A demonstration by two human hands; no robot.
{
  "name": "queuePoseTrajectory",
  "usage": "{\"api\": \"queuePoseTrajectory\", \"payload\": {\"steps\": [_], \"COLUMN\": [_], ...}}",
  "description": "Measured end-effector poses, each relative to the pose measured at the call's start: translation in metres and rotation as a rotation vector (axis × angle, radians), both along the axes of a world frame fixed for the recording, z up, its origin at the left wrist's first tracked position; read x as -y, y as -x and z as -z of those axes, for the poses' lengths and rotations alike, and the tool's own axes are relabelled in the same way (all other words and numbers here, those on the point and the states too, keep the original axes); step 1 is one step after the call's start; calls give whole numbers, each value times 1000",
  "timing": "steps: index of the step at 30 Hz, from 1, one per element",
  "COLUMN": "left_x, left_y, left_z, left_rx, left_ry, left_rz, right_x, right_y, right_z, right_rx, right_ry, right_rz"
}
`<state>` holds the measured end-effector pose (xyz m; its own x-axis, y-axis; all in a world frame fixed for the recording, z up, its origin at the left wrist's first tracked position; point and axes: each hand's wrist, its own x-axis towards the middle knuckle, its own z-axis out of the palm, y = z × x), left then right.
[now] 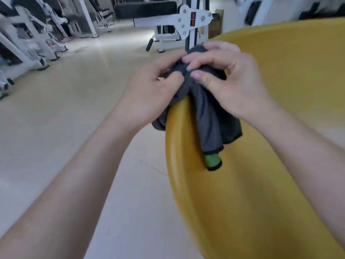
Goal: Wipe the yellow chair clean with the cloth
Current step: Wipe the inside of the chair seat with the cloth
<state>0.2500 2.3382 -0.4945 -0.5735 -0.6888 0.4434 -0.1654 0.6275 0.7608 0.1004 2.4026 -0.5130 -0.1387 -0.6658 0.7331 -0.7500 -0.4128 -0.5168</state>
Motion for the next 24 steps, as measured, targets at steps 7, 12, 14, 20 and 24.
{"api": "queuePoseTrajectory", "payload": {"steps": [7,12,14,20,24], "left_x": [-37,-94,-108,-90,-75], "left_y": [-25,-64,-75,-80,-89], "left_z": [50,95,97,65,44], "left_rx": [-104,-66,-25,34,177], "left_ry": [146,177,155,66,5], "left_rz": [-198,-204,-192,-119,23], "right_x": [-46,-101,-109,-85,-127], "right_y": [-44,-62,-69,-95,-102], "right_z": [59,89,81,59,87], "right_rx": [365,562,601,260,126], "right_ry": [-76,-176,-204,-213,-298], "right_rz": [-172,-294,-252,97,66]}}
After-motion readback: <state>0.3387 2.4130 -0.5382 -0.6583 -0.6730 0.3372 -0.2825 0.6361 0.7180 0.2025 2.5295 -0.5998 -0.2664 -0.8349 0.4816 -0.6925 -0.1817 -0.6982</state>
